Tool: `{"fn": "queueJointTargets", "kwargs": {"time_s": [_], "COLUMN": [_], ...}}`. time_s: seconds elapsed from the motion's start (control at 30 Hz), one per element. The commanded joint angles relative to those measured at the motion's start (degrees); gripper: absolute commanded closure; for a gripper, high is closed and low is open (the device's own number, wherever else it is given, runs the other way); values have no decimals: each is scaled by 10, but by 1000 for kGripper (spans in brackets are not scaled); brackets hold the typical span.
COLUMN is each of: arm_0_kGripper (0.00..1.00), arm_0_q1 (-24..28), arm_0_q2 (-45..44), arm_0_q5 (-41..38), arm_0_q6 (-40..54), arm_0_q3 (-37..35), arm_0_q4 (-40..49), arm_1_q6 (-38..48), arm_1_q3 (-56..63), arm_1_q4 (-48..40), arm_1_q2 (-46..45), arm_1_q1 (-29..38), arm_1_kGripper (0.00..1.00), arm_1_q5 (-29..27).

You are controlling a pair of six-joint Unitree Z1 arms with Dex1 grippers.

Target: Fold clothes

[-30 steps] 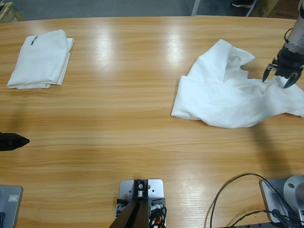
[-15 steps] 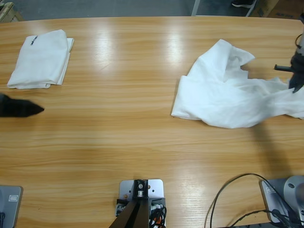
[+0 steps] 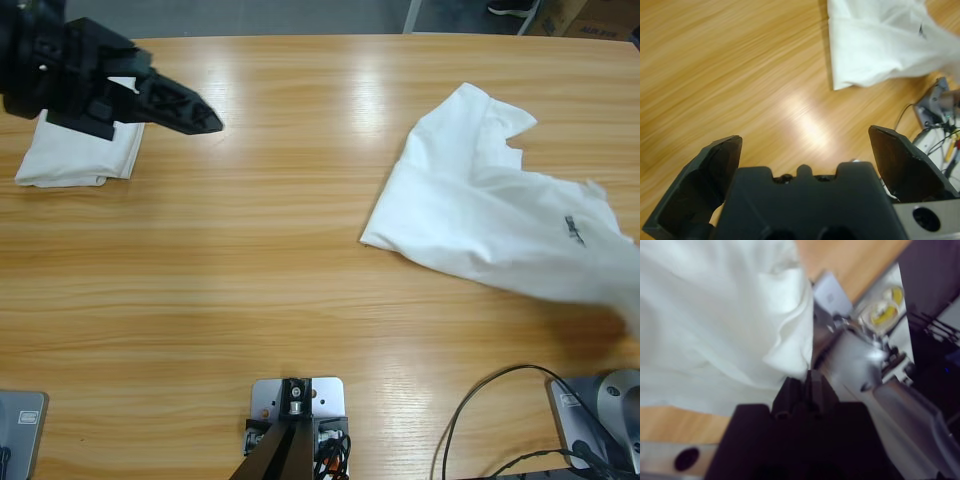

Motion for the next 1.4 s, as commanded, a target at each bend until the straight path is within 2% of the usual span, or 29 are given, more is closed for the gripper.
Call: {"fn": "queueJointTargets", "kwargs": {"time_s": [0.03,0.17,0.2,0.23,0.27,0.33,0.43,0.53,0.57,0.67,0.73,0.8,1.0,1.07,1.23,1.4], "arm_0_kGripper": [13,17,18,18,18,18,32,44,39,35,41,41,32,32,32,46], "arm_0_q1": [-40,-40,-40,-40,-40,-40,-40,-40,-41,-46,-47,-49,-84,-107,-133,-122], "arm_0_q2": [134,185,191,193,195,198,207,230,244,298,333,369,458,491,557,588], "arm_0_q5": [-45,-66,-70,-72,-73,-74,-91,-115,-124,-137,-136,-134,-127,-127,-158,-84], "arm_0_q6": [-5,8,8,8,8,11,22,53,117,401,538,623,805,867,922,910], "arm_0_q3": [-64,-140,-156,-164,-171,-174,-175,-193,-204,-278,-334,-392,-594,-639,-660,-665], "arm_0_q4": [-4,-3,0,3,8,16,27,35,37,80,118,156,216,218,217,213], "arm_1_q6": [70,94,95,95,97,115,123,77,53,-47,-83,-102,-138,-155,-163,-163], "arm_1_q3": [47,51,46,40,31,26,-21,-105,-129,-165,-154,-139,-43,-9,52,82], "arm_1_q4": [19,17,17,17,17,18,52,70,66,40,28,20,-55,-87,-138,-158], "arm_1_q2": [-28,-18,-8,-3,-3,-28,-68,-85,-90,-94,-105,-115,-165,-174,-183,-203], "arm_1_q1": [140,246,265,274,278,278,278,278,278,278,280,283,283,283,283,283], "arm_1_kGripper": [1000,1000,935,428,130,16,0,0,0,0,0,0,0,0,0,0], "arm_1_q5": [37,81,98,108,113,105,39,-45,-70,-117,-125,-133,-126,-124,-115,-111]}}
